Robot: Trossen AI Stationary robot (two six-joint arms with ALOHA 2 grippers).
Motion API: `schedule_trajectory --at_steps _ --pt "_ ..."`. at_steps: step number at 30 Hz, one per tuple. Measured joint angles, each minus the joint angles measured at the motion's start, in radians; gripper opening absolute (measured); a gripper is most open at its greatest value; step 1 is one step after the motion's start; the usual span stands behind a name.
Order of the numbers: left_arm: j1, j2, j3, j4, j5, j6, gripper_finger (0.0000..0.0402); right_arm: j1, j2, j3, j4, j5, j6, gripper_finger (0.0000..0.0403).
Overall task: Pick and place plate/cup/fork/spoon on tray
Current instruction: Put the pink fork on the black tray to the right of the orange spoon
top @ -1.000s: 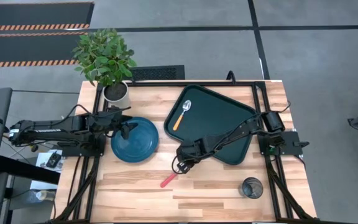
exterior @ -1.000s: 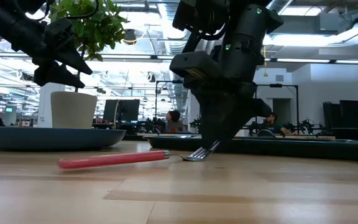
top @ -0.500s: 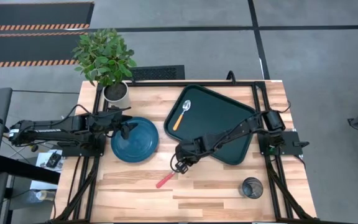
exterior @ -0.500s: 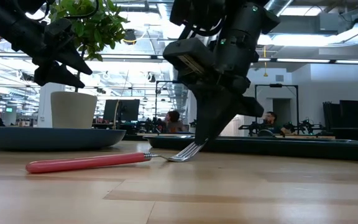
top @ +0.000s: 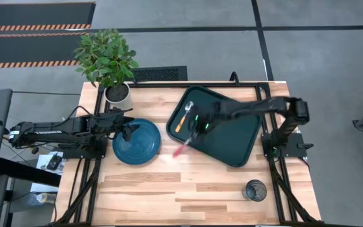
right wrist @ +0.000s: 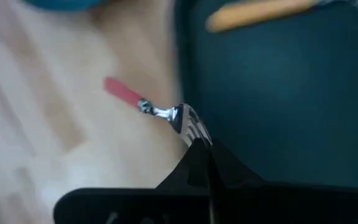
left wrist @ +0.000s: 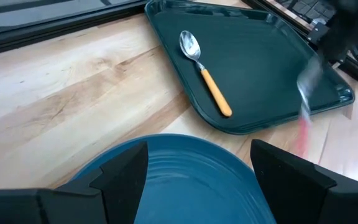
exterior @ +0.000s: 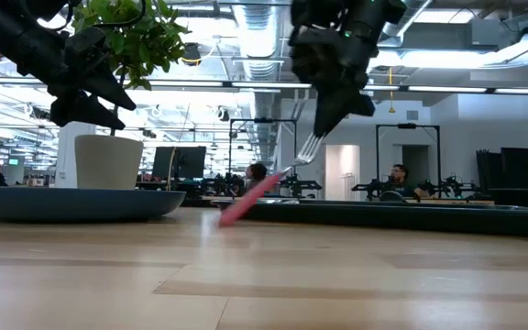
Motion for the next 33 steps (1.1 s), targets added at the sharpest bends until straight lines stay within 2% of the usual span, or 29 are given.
schedule_trajectory --at_steps 4,10,13,16,21,30,33 --pt "0.0 0.0 0.0 -0.001 0.0 0.002 0.0269 -0.159 -0.04 -0.001 -0.043 -0.029 -0.172 0.0" --pt "0.0 0.0 0.0 -0.001 0.0 0.004 0.0269 -0.359 -0.014 0.001 -0.065 -0.251 -0.356 0.0" --pt "0.0 0.0 0.0 -0.002 0.0 0.004 0.0269 -0.417 0.008 0.01 -0.098 -0.294 -0.419 0.0" --pt "0.0 0.0 0.0 -0.004 -0.002 0.004 0.0269 -0.445 0.024 0.033 -0.106 -0.345 -0.47 0.0" --pt "0.0 0.0 0.0 -0.009 -0.035 0.003 0.0269 -0.456 0.067 0.099 -0.092 -0.367 -0.539 0.0" --pt "0.0 0.0 0.0 -0.025 -0.043 -0.001 0.0269 -0.462 0.319 0.28 -0.257 -0.354 -0.627 0.0" --pt "0.0 0.0 0.0 -0.026 -0.043 -0.001 0.0269 -0.481 0.352 0.331 -0.297 -0.335 -0.64 0.0"
